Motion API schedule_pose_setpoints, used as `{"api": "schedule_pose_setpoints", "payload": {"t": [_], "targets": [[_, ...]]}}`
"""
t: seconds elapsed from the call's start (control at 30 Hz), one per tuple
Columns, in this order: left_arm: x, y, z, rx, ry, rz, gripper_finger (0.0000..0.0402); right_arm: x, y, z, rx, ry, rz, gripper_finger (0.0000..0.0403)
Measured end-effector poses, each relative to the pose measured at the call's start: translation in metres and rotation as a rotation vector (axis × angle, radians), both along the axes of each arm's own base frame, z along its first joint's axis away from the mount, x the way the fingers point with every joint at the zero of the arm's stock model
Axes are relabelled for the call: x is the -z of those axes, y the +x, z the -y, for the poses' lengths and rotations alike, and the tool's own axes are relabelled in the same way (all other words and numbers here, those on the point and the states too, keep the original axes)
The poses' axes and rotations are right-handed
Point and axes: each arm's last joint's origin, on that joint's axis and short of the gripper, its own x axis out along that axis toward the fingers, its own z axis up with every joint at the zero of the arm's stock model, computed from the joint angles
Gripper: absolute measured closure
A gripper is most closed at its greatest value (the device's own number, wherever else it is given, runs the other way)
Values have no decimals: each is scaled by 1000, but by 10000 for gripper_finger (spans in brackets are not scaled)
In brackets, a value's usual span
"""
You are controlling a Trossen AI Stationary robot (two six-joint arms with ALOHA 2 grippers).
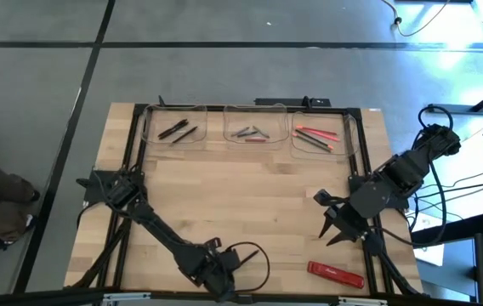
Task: Sort crayons/erasers/pens/pencils in bins
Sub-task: Put the black pen into the left transparent bin
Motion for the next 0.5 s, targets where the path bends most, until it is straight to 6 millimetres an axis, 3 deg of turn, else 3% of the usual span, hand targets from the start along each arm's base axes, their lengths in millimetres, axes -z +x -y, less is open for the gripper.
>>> {"api": "schedule_pose_setpoints", "payload": {"t": [0.27,0.5], "targets": [[-1,0,2,-18,3,33,309,1,-1,0,3,-9,-4,286],[11,2,4,-31,-6,15,309,2,-2,0,-10,-11,-21,286]]}}
